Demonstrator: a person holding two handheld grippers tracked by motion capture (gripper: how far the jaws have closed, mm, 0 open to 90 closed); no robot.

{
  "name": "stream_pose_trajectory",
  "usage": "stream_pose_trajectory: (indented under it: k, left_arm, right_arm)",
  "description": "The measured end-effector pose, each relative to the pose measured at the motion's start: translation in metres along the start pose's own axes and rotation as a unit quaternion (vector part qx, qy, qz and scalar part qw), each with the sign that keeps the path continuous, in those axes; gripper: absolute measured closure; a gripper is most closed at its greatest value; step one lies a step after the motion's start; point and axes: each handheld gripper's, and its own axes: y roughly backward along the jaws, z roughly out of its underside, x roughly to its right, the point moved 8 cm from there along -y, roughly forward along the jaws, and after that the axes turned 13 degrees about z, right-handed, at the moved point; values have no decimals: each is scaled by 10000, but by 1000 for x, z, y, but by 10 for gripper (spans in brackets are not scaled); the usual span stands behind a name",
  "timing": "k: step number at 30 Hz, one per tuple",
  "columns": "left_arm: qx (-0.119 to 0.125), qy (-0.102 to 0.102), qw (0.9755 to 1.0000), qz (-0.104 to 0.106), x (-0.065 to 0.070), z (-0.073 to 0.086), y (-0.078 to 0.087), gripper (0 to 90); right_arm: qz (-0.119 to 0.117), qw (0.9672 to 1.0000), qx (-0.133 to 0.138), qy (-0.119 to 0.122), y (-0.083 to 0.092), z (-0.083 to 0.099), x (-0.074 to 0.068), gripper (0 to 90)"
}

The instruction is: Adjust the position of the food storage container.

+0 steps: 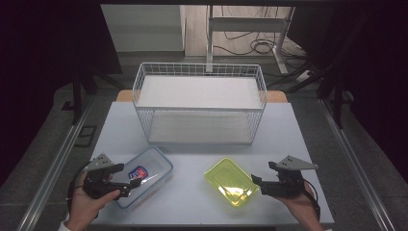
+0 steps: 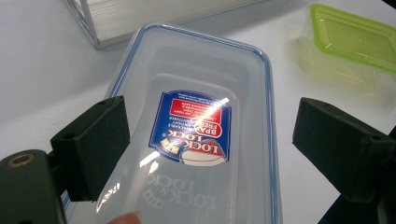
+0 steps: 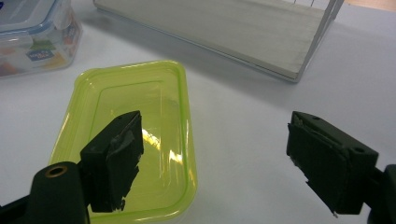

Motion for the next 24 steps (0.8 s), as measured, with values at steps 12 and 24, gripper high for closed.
stream_pose_trajectory:
  k: [12,24]
  left_arm:
    - [-27,19,10000,-48,-2,0,-2,106]
    - [78,193,9996,-211,-19,-10,-2,128]
  right_arm:
    - [-54,10000,-69,13,-3,4,-2,191]
    - [-143,9998,-166,19,-3,5,-7,207]
